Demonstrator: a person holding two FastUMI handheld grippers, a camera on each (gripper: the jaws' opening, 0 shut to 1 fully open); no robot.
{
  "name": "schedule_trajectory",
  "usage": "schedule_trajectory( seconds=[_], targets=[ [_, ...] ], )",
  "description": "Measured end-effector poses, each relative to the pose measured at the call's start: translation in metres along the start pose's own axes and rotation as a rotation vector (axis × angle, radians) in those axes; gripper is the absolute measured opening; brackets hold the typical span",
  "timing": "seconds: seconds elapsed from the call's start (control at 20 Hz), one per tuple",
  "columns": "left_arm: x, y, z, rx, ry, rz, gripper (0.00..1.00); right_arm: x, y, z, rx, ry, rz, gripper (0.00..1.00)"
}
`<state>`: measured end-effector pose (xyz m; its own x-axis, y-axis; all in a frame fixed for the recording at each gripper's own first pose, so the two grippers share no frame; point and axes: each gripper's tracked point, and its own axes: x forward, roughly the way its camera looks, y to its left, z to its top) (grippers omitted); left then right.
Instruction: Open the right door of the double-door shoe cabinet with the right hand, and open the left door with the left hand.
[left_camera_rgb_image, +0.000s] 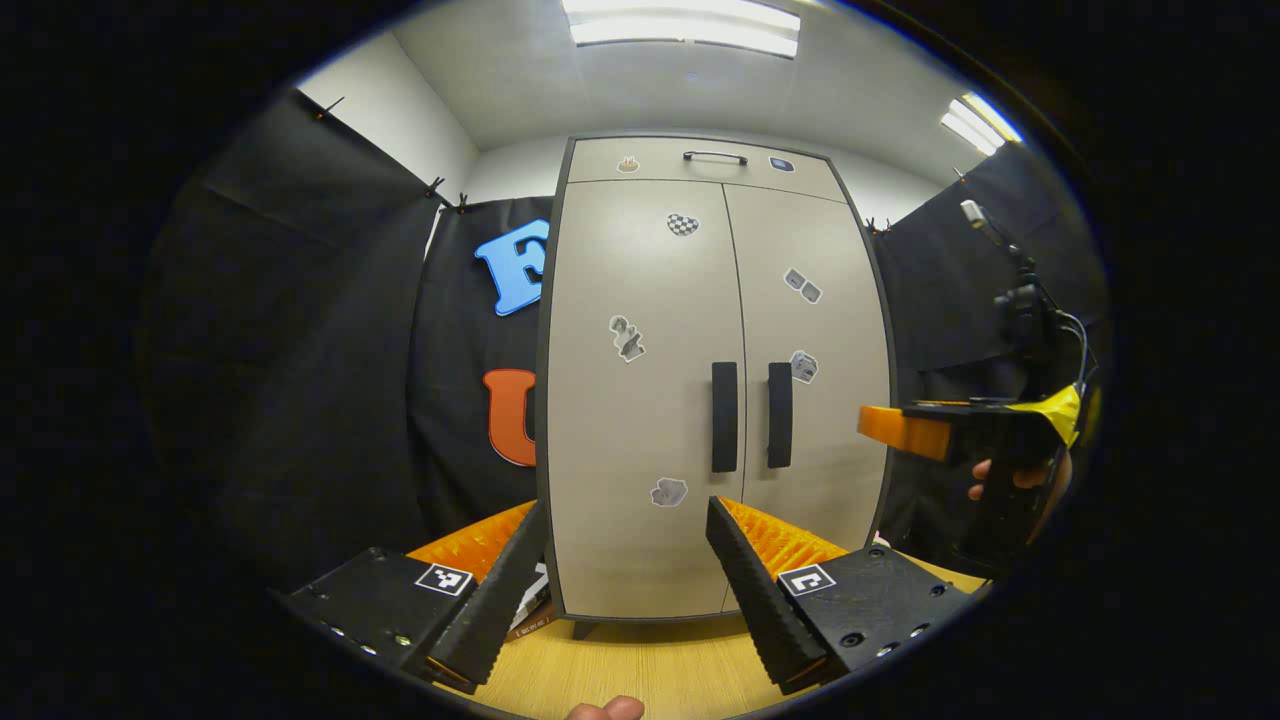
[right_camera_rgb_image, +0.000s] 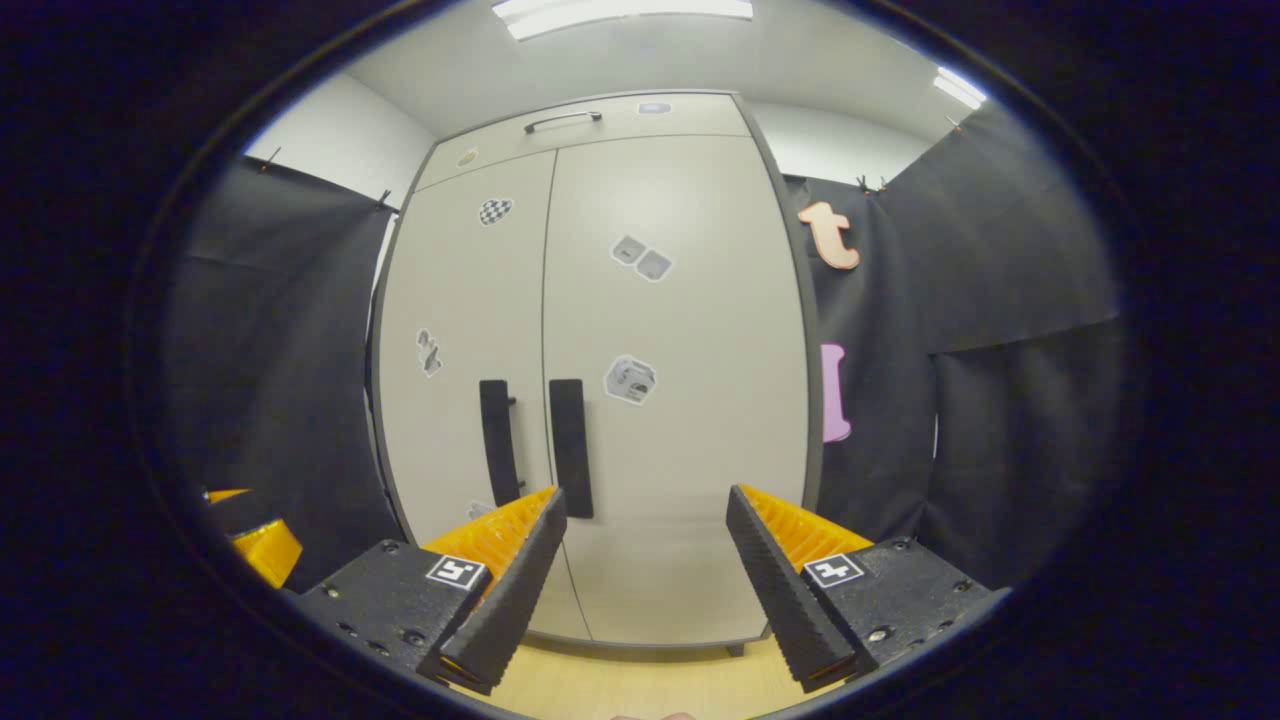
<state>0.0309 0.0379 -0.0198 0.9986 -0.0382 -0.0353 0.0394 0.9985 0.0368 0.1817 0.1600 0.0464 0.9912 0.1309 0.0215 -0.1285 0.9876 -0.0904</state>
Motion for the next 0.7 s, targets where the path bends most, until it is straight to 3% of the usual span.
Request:
schedule_trajectory(
  seconds=[0.3,0.7],
  targets=[
    [-0.027,0.004,-0.021,0.009,0.049,-0.009,0.95,0.078,0.029,0.001,-0.036,0.024,-0.017,0.98],
    [-0.031,0.022,-0.035,-0.024,0.085,0.005,0.95,0.117,0.040,-0.020,-0.014,0.090,-0.049,0.96]
  ],
)
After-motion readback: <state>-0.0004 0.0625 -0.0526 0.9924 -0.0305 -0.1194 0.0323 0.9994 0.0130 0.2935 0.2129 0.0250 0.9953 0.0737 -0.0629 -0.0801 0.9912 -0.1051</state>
